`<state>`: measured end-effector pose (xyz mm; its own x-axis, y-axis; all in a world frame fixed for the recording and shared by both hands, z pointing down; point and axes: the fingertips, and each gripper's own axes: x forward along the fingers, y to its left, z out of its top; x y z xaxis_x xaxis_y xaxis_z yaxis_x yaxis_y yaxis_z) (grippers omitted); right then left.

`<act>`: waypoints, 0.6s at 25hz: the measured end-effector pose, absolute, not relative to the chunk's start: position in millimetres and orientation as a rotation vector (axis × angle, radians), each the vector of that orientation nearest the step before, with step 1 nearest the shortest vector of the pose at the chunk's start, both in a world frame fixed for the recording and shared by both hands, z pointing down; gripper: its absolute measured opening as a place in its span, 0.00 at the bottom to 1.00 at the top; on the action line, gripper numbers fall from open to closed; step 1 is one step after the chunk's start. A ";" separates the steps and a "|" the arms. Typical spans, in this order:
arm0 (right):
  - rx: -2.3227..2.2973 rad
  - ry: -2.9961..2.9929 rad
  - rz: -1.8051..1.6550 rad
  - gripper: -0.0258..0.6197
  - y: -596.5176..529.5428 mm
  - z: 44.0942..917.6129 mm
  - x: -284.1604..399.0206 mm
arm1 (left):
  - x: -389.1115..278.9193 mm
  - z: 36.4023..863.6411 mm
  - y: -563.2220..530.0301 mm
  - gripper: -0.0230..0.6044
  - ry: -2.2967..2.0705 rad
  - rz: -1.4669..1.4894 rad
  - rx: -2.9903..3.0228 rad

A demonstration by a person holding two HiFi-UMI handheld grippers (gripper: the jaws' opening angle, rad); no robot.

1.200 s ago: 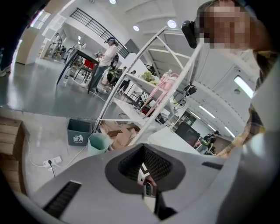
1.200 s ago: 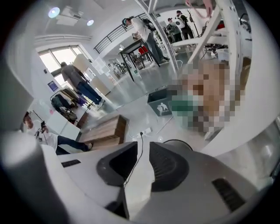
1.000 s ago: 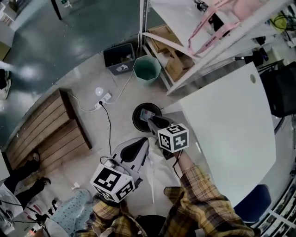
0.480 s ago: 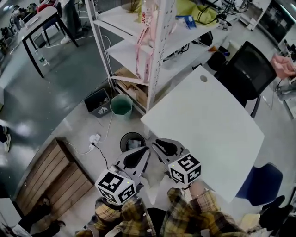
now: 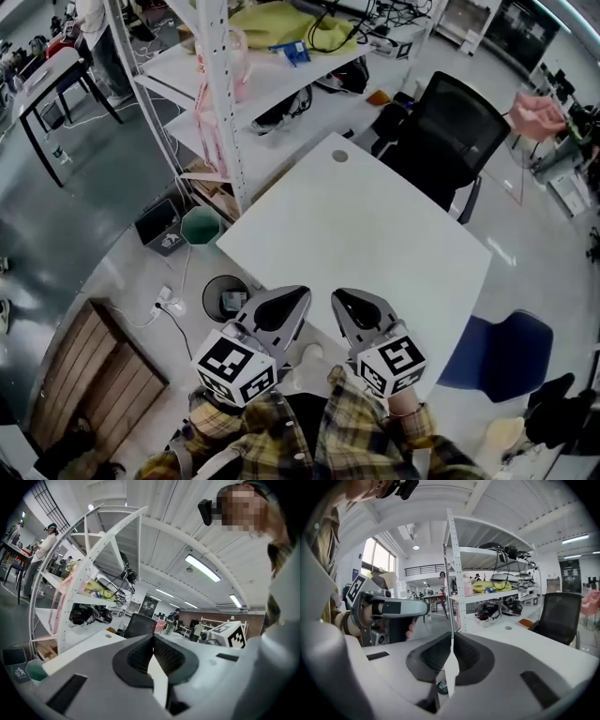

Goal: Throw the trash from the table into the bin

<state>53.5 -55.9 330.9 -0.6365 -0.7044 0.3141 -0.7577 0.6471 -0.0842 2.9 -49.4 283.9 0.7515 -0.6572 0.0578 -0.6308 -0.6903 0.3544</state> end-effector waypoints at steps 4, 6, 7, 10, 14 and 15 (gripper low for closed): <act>1.250 -2.622 0.340 0.04 -53.7 323.8 107.4 | 64.5 277.0 -45.2 0.05 -0.926 -0.111 2.644; 1.286 -2.612 0.319 0.04 -53.3 319.5 129.3 | 90.1 273.3 -43.6 0.05 -0.883 -0.108 2.672; 1.308 -2.603 0.306 0.04 -52.7 317.8 139.3 | 101.4 272.0 -42.4 0.05 -0.858 -0.102 2.685; 1.365 -2.583 0.308 0.04 -46.2 316.4 164.4 | 128.3 272.6 -36.4 0.05 -0.792 -0.069 2.710; 1.435 -2.569 0.317 0.04 -43.6 311.0 187.4 | 151.0 269.6 -35.5 0.05 -0.723 -0.032 2.741; 1.448 -2.567 0.324 0.04 -43.6 310.6 190.9 | 154.2 268.7 -35.3 0.05 -0.709 -0.023 2.748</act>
<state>190.9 -43.6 310.6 -0.5111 -0.8200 0.2576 -0.8583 0.5028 -0.1024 154.2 -35.3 268.7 0.8778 -0.4753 0.0595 -0.4705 -0.8322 0.2935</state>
